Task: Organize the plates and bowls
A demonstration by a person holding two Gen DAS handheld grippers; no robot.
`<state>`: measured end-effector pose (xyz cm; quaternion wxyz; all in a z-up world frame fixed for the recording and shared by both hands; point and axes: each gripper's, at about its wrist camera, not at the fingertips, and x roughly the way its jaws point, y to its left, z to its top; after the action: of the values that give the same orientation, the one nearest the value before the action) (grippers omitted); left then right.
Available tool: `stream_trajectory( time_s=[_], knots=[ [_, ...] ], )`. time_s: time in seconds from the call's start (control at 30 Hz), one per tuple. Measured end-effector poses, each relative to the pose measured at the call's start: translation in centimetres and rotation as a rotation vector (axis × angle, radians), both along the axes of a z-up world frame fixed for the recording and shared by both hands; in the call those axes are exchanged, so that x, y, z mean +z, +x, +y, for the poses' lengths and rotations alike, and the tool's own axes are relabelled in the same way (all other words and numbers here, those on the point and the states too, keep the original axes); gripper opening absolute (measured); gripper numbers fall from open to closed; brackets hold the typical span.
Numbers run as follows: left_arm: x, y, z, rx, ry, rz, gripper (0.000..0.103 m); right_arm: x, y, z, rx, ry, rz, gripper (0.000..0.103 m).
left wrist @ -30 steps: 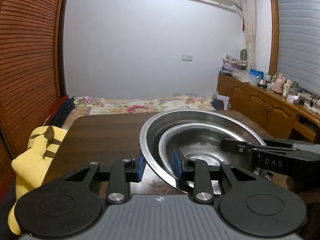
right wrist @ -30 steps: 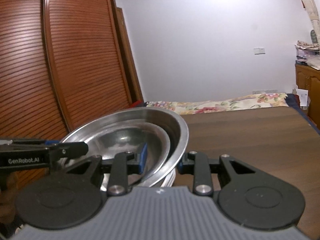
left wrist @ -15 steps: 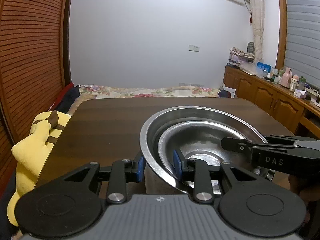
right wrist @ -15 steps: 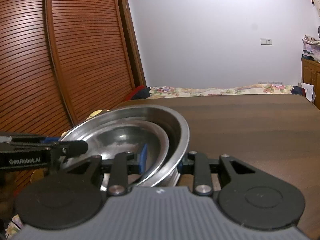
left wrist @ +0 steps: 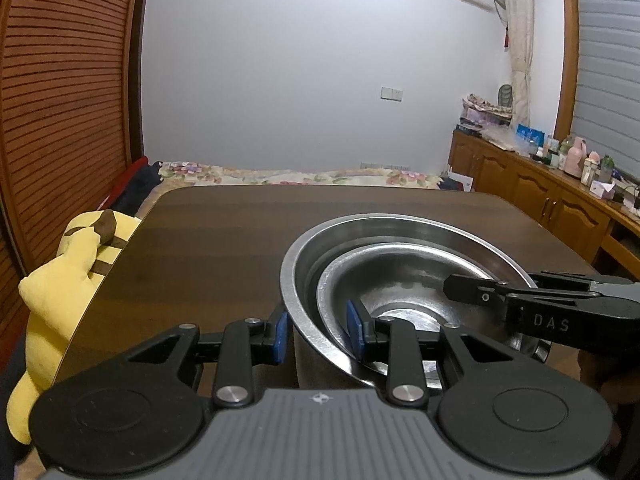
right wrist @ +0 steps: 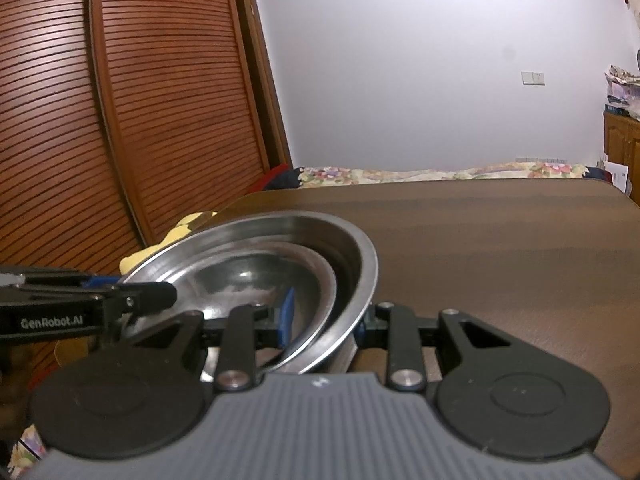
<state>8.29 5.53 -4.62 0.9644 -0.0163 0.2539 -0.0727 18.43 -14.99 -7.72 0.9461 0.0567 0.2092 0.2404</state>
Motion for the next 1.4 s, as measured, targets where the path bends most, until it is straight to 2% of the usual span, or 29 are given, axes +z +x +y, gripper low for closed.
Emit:
stream_trajectory(
  time_s=[0.1, 0.17, 0.3, 0.47, 0.67, 0.8, 0.87, 0.97, 1.03, 1.07, 1.2, 1.4],
  knots=[
    [-0.1, 0.0, 0.0, 0.000, 0.002, -0.004, 0.032, 0.0, 0.1, 0.1, 0.004, -0.007, -0.004, 0.032],
    [-0.2, 0.0, 0.0, 0.001, 0.010, -0.007, 0.033, 0.1, 0.1, 0.2, 0.000, -0.014, -0.011, 0.037],
    [-0.3, -0.1, 0.1, 0.006, 0.018, -0.009, 0.036, 0.0, -0.4, 0.5, -0.019, -0.063, -0.053, 0.053],
    [-0.2, -0.3, 0.3, 0.013, 0.025, -0.004, 0.059, 0.3, -0.6, -0.1, -0.027, -0.047, -0.056, 0.054],
    [0.6, -0.9, 0.2, 0.031, 0.063, -0.032, 0.071, 1.1, -1.8, -1.2, -0.051, -0.056, -0.077, 0.059],
    [1.6, -1.5, 0.2, 0.032, 0.056, -0.053, 0.076, 2.0, -2.5, -2.1, -0.076, -0.048, -0.092, 0.065],
    [2.1, -1.8, 0.1, 0.030, 0.060, -0.066, 0.082, 2.4, -2.8, -2.6, -0.088, -0.037, -0.095, 0.069],
    [3.0, -2.6, -0.2, 0.032, 0.069, -0.092, 0.093, 3.1, -3.3, -3.3, -0.101, -0.026, -0.102, 0.080],
    [3.5, -3.1, -0.4, 0.031, 0.063, -0.110, 0.098, 3.4, -3.7, -3.7, -0.106, -0.023, -0.113, 0.092],
    [3.7, -3.3, -0.5, 0.028, 0.062, -0.116, 0.101, 3.6, -3.9, -4.0, -0.105, -0.019, -0.116, 0.094],
    [4.7, -4.2, -1.2, 0.025, 0.071, -0.135, 0.103, 4.2, -4.7, -4.5, -0.123, -0.023, -0.130, 0.103],
    [5.5, -5.4, -2.7, 0.037, 0.100, -0.144, 0.103, 4.5, -6.0, -5.3, -0.170, -0.044, -0.144, 0.103]
  ],
)
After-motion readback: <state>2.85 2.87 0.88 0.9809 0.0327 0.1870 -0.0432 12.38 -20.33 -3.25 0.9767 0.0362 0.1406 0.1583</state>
